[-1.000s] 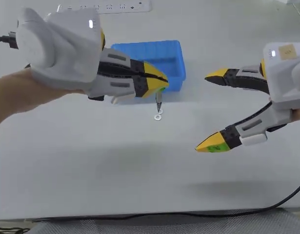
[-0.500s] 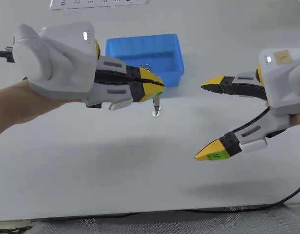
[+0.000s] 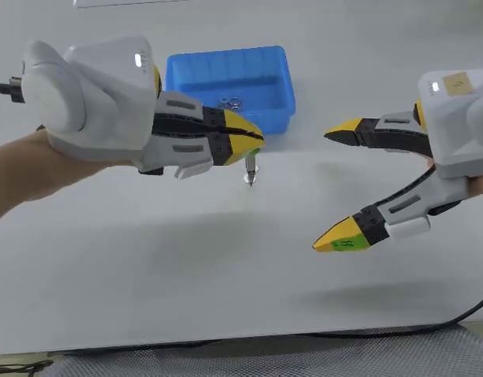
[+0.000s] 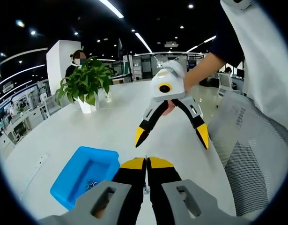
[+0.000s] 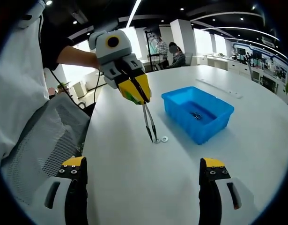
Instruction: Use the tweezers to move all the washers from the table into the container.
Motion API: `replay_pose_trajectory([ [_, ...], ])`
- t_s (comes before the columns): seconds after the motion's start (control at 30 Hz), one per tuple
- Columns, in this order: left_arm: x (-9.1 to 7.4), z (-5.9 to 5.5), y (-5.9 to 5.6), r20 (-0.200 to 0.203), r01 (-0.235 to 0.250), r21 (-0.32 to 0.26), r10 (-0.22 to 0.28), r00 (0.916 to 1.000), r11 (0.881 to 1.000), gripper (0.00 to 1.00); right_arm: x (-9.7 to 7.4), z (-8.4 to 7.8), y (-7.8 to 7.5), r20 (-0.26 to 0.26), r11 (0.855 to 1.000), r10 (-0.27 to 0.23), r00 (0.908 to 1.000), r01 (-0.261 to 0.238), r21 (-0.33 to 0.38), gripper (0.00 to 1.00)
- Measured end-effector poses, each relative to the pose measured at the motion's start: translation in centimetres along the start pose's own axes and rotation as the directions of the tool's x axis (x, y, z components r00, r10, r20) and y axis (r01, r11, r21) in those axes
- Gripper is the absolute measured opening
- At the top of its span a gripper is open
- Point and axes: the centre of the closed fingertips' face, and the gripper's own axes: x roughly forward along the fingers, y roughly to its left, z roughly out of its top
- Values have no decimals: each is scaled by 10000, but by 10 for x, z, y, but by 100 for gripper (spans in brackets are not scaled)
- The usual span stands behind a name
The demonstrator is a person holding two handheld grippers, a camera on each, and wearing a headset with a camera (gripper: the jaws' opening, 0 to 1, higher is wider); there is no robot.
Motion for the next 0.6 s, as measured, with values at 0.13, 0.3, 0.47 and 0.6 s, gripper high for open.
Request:
replay_pose_trajectory([
  [0.13, -1, 0, -1, 3, 5, 41, -5, 10000, 10000, 4, 4, -2, 5, -59, 9999, 149, 9999, -148, 49, 100],
  [0.3, -2, -1, 0, 73, 34, -139, -33, 10000, 9999, 4, 15, 2, 13, -77, 9989, 462, 9989, -462, 1, 100],
  [0.47, -2, -2, -2, -10, 277, -138, -278, 9996, 9995, 4, 32, 14, 14, -17, 9968, 765, 9971, -765, -247, 96],
  [0.6, -3, -3, 1, -78, 298, -297, -300, 9995, 9991, 4, 45, 26, 11, 33, 9935, 966, 9953, -963, -603, 87],
])
